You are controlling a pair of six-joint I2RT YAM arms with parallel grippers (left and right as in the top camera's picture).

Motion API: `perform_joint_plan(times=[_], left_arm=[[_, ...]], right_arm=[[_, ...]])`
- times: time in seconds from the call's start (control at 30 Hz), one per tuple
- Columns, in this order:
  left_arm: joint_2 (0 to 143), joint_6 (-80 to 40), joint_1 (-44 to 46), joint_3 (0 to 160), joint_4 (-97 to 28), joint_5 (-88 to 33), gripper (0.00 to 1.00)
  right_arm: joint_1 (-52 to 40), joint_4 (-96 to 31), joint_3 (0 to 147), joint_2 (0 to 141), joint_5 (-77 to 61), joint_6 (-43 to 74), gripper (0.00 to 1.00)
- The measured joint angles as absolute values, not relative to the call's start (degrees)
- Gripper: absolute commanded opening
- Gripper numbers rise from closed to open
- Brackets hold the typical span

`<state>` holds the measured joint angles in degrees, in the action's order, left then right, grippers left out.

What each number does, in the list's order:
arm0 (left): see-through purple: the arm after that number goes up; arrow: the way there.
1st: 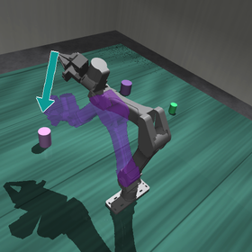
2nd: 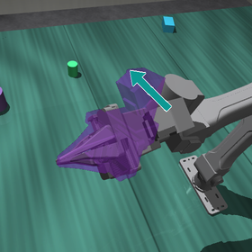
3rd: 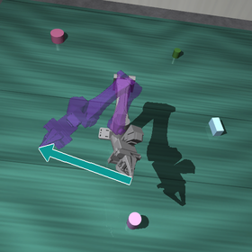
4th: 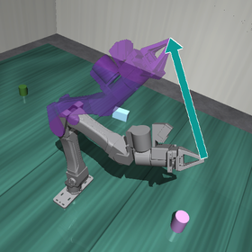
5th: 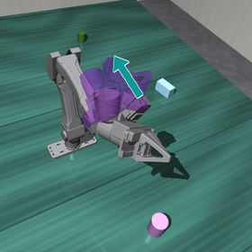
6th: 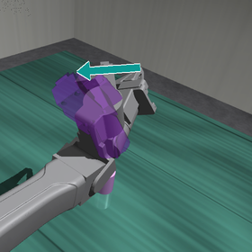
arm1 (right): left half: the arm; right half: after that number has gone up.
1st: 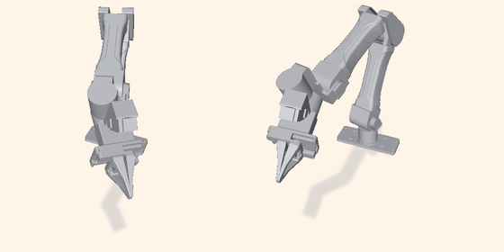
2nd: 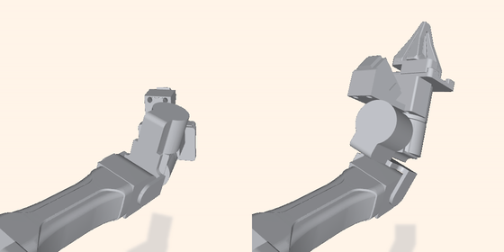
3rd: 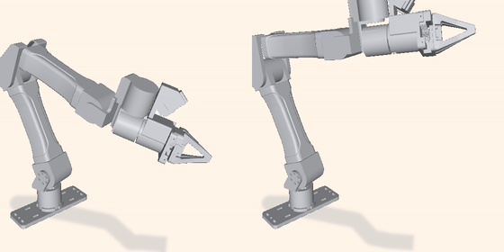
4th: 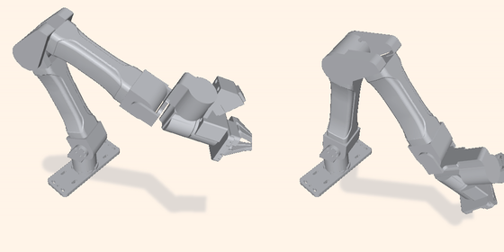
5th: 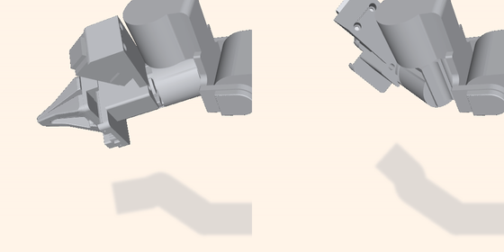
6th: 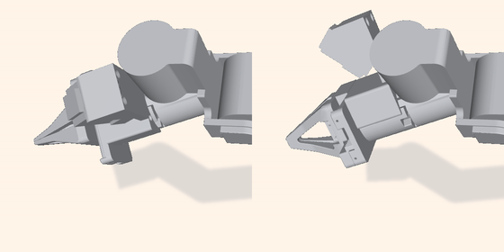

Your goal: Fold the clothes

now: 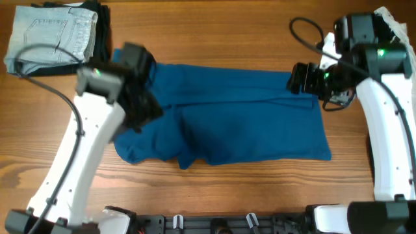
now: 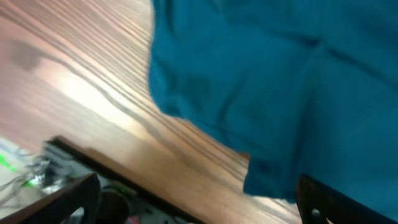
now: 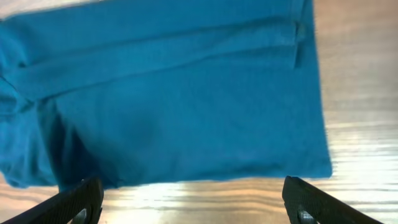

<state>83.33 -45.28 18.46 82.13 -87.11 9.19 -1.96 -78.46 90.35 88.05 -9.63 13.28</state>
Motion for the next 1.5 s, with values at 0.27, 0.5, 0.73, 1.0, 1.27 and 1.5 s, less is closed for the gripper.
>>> perform_joint_plan(times=[0.27, 0.5, 0.73, 1.0, 1.27, 1.5], left_arm=[[78.4, -48.6, 27.5, 59.7, -68.3, -1.0, 0.83], [81.8, -49.6, 27.7, 51.2, -64.3, -6.3, 0.39], [84.0, -49.9, 27.7, 48.2, -59.2, -8.8, 0.31], [88.2, -50.1, 25.7, 45.1, -49.6, -6.7, 0.59], [88.3, -50.1, 21.0, 45.1, -45.1, 3.2, 0.52], [90.7, -50.0, 19.0, 45.1, -42.5, 4.6, 0.41]], right_arm=[[-2.0, -73.4, 82.4, 87.4, -12.0, 13.2, 0.92], [-2.0, -72.9, 82.2, 87.4, -12.1, 12.1, 0.93], [-2.0, -72.1, 82.2, 87.4, -12.1, 11.5, 0.92], [-2.0, -71.4, 82.2, 87.4, -12.2, 10.2, 0.92], [-2.0, -71.0, 82.2, 87.4, -12.2, 10.2, 0.92], [-2.0, -70.5, 82.2, 87.4, -12.2, 10.2, 0.92]])
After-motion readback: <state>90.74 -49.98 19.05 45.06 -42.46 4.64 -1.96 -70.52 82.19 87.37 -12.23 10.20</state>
